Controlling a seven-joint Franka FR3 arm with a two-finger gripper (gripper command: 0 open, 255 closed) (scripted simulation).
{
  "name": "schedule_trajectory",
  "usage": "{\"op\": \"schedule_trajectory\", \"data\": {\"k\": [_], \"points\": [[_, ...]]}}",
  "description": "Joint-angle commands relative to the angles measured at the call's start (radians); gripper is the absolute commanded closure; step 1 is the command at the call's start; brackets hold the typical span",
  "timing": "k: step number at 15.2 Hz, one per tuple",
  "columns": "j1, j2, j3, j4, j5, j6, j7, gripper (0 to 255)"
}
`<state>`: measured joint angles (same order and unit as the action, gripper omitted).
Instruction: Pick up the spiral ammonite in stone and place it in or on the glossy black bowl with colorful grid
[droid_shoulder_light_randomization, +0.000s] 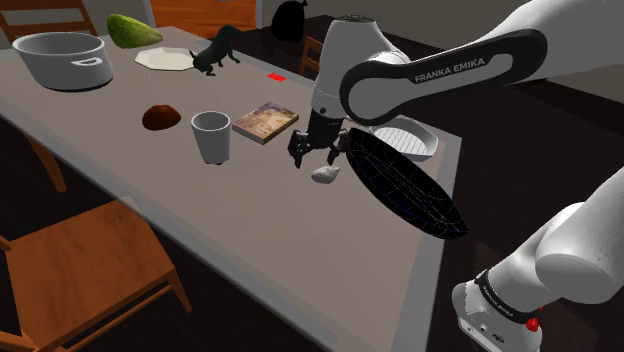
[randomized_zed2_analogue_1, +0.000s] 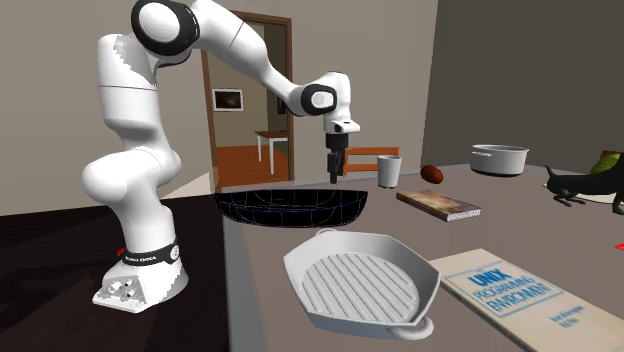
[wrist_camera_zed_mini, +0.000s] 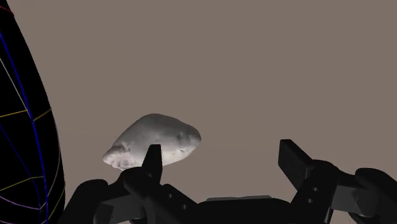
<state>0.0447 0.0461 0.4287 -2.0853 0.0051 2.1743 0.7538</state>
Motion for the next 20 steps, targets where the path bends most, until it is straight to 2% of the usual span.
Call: {"op": "schedule_trajectory", "data": {"k": [1, 9, 10, 19, 20], "points": [[0.002, 0.012, 0.001, -0.01, -0.006, 0.022, 0.006, 0], [0.002, 0.012, 0.001, -0.01, -0.006, 0.022, 0.006, 0], [0.002, 0.012, 0.001, -0.01, -0.006, 0.022, 0.006, 255], [0.002, 0.012, 0.001, -0.01, -0.006, 0.022, 0.006, 255], [0.002, 0.012, 0.001, -0.01, -0.006, 0.022, 0.006, 0]]}}
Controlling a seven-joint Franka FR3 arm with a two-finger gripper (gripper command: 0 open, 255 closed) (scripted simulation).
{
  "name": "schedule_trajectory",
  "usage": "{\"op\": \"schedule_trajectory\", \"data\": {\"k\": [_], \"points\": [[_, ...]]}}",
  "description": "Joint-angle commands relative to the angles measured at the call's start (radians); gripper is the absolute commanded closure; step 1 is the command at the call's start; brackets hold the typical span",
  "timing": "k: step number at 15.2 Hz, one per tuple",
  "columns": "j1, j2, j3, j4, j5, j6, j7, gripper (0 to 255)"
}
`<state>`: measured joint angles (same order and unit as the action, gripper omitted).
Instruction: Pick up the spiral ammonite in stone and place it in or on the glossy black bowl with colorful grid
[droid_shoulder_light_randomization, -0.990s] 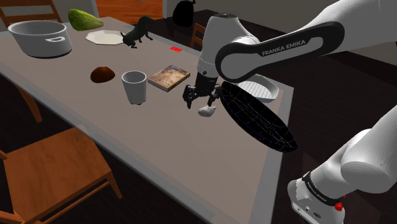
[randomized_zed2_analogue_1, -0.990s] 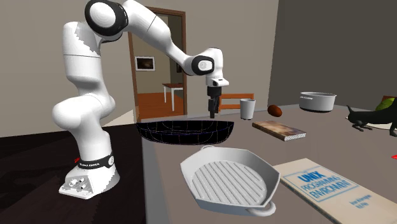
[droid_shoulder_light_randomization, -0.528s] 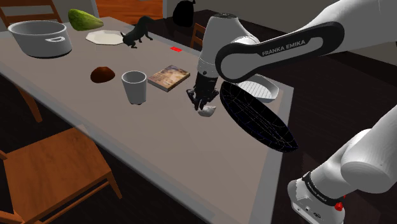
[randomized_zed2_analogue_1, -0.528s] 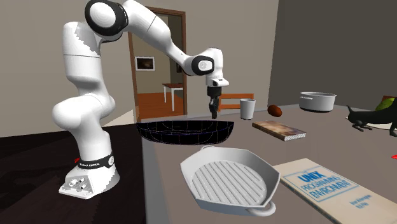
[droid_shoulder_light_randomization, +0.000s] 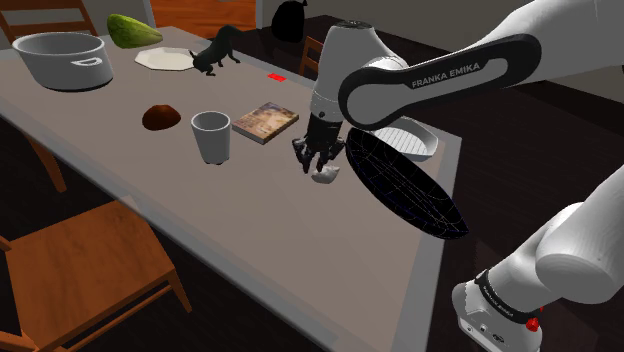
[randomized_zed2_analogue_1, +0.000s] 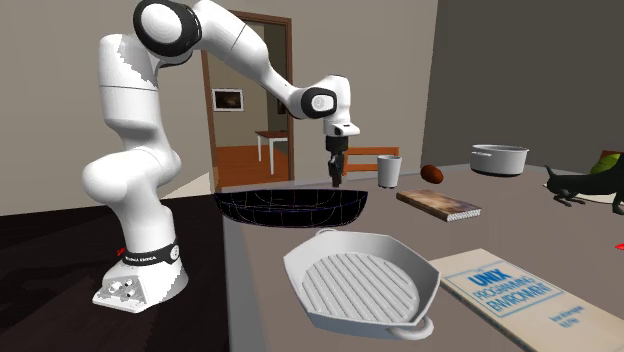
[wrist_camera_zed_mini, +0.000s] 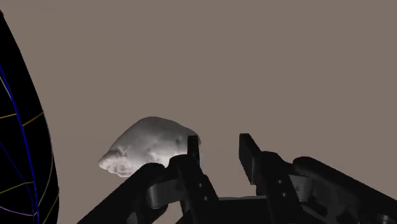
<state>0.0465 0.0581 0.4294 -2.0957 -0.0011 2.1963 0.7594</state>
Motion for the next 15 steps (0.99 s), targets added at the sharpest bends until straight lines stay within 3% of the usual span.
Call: {"op": "schedule_trajectory", "data": {"k": [1, 4, 15], "points": [[-0.002, 0.029, -0.015, 0.034, -0.02, -0.042, 0.194, 0], [-0.008, 0.073, -0.075, 0.086, -0.013, -0.154, 0.729, 0], [-0.002, 0.112, -0.084, 0.025, -0.024, -0.064, 0.777, 0]]}}
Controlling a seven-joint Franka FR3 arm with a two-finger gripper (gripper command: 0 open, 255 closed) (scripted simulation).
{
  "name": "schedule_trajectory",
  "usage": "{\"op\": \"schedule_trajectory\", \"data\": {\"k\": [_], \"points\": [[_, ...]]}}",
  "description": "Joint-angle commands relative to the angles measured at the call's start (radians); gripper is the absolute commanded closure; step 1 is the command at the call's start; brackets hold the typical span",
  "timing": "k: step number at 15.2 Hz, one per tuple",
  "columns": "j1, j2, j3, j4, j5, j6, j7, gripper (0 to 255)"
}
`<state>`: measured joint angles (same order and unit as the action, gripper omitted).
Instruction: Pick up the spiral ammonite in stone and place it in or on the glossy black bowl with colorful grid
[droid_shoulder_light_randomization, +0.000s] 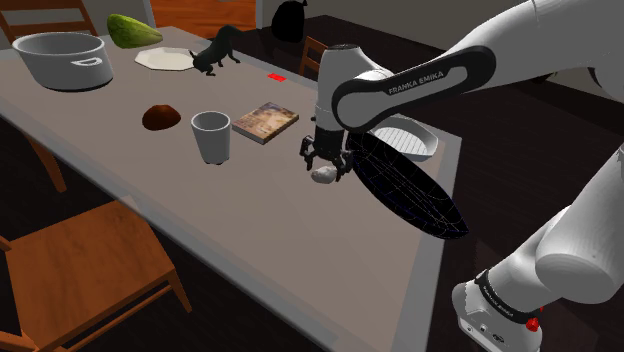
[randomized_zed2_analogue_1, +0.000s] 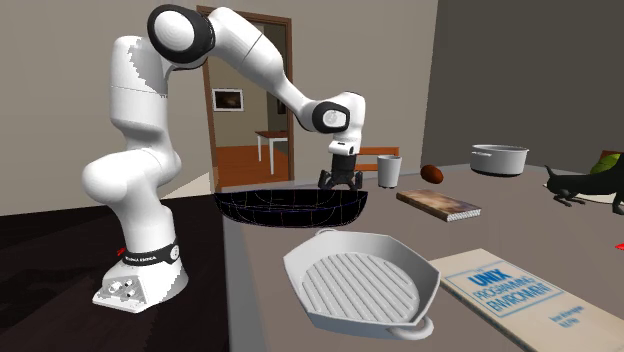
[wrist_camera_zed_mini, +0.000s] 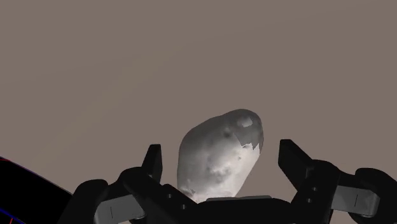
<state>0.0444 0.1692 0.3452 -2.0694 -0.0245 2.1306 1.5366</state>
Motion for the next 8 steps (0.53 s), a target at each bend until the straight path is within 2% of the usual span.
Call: {"op": "schedule_trajectory", "data": {"k": [1, 5, 6, 8], "points": [[0.0, 0.001, 0.0, -0.001, 0.0, 0.002, 0.0, 0], [0.0, 0.001, 0.0, -0.001, 0.0, 0.002, 0.0, 0], [0.0, 0.001, 0.0, -0.001, 0.0, 0.002, 0.0, 255], [0.0, 0.001, 0.0, 0.0, 0.0, 0.002, 0.0, 255]]}}
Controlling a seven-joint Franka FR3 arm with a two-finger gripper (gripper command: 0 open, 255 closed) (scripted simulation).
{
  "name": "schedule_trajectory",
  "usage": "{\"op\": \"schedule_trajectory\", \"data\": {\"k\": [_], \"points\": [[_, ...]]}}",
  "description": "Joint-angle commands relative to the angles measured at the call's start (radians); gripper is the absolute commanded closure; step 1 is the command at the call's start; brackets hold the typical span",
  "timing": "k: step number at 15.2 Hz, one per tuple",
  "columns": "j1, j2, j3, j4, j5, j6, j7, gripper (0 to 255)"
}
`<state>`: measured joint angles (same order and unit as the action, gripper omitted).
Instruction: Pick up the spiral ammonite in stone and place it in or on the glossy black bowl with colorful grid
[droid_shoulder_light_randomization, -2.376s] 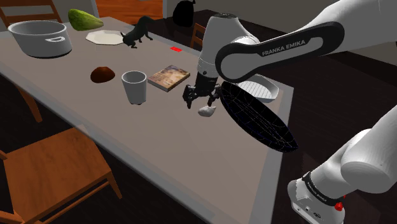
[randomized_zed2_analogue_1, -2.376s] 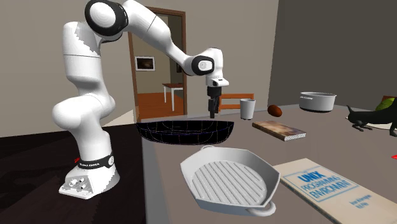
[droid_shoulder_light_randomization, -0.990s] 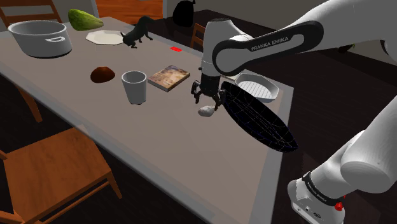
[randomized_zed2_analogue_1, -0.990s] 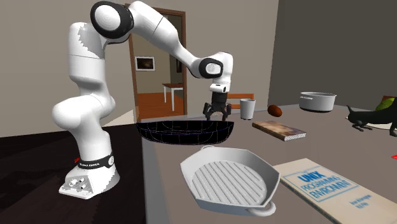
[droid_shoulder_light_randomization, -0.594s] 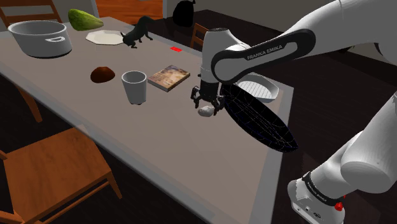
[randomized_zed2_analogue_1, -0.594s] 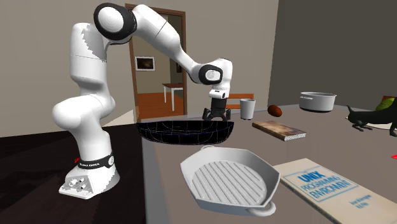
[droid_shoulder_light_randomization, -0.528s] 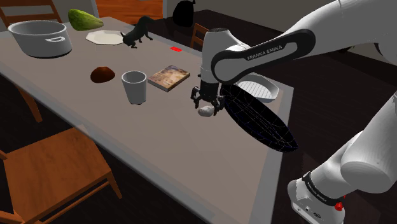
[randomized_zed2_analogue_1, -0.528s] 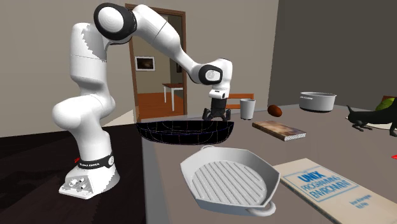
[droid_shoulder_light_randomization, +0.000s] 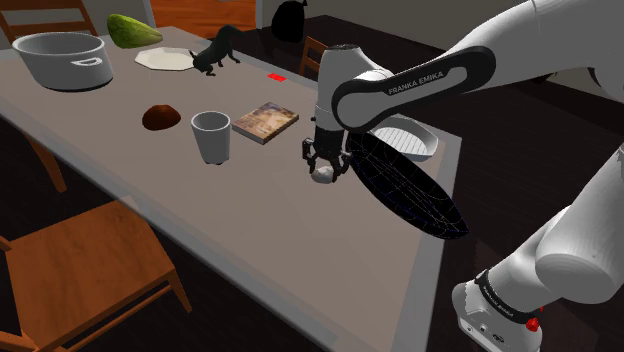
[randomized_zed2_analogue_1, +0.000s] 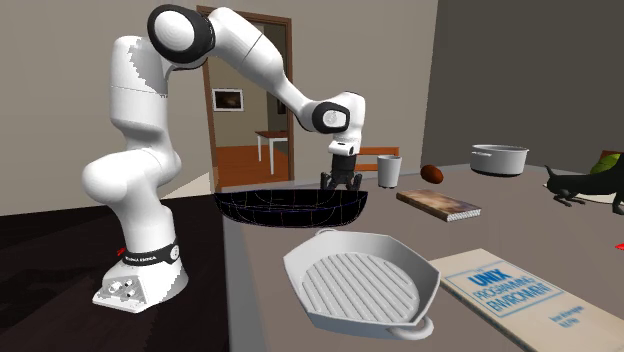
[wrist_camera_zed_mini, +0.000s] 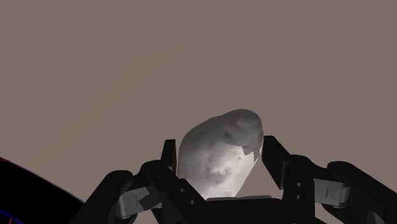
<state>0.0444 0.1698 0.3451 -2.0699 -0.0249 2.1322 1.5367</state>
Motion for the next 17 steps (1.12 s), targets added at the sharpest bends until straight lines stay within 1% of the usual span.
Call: {"op": "schedule_trajectory", "data": {"k": [1, 7, 17], "points": [[0.0, 0.0, 0.0, 0.0, 0.0, 0.0, 0.0, 255], [0.0, 0.0, 0.0, -0.001, 0.0, 0.0, 0.0, 255], [-0.006, -0.064, 0.004, 0.063, 0.025, -0.124, -0.015, 255]]}}
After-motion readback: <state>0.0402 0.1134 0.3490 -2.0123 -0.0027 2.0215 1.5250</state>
